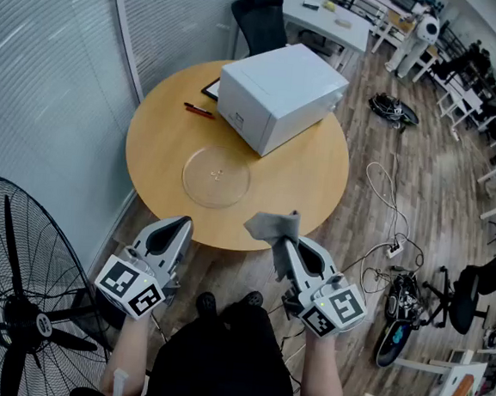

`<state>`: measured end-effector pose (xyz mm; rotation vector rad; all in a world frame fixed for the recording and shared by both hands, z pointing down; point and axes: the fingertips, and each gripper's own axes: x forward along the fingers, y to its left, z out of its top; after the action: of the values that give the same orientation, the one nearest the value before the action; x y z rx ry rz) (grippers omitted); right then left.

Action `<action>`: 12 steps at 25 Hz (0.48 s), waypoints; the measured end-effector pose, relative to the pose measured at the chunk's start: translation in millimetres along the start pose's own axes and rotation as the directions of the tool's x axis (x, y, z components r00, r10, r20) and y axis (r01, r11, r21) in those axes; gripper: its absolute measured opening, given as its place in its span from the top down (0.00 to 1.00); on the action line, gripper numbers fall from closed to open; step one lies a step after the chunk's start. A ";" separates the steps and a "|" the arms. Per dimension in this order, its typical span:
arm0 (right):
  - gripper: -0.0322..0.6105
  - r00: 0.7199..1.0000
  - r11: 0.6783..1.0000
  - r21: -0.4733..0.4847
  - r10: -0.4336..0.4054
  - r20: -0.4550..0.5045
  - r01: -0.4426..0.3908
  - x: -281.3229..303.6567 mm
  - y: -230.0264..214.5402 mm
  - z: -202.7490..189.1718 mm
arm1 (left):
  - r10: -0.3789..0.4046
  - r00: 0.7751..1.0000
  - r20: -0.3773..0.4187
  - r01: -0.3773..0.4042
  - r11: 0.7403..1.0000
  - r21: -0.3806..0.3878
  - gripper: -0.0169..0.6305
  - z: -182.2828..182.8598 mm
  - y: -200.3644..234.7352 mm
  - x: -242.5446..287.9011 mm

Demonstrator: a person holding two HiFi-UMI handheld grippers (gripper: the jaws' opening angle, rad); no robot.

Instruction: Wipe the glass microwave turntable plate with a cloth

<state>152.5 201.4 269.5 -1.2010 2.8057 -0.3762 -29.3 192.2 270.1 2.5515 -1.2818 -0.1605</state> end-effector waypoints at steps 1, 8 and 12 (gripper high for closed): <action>0.91 1.000 1.000 -0.002 0.000 -0.004 0.000 2.8 -0.4 -1.7 | 0.003 1.000 -0.002 -0.003 1.000 0.000 0.98 -1.7 3.0 0.6; 0.91 1.000 1.000 -0.002 -0.007 -0.010 0.007 9.7 1.8 -6.1 | 0.006 1.000 -0.005 -0.006 1.000 -0.012 0.98 -6.7 14.1 -1.3; 0.91 1.000 1.000 0.005 -0.018 -0.016 0.018 11.3 2.3 -8.9 | 0.009 1.000 -0.020 -0.010 1.000 -0.009 0.98 -11.2 16.3 -4.2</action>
<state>141.7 196.6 277.9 -1.2286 2.8069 -0.3953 -41.8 188.5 285.6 2.5325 -1.2828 -0.1385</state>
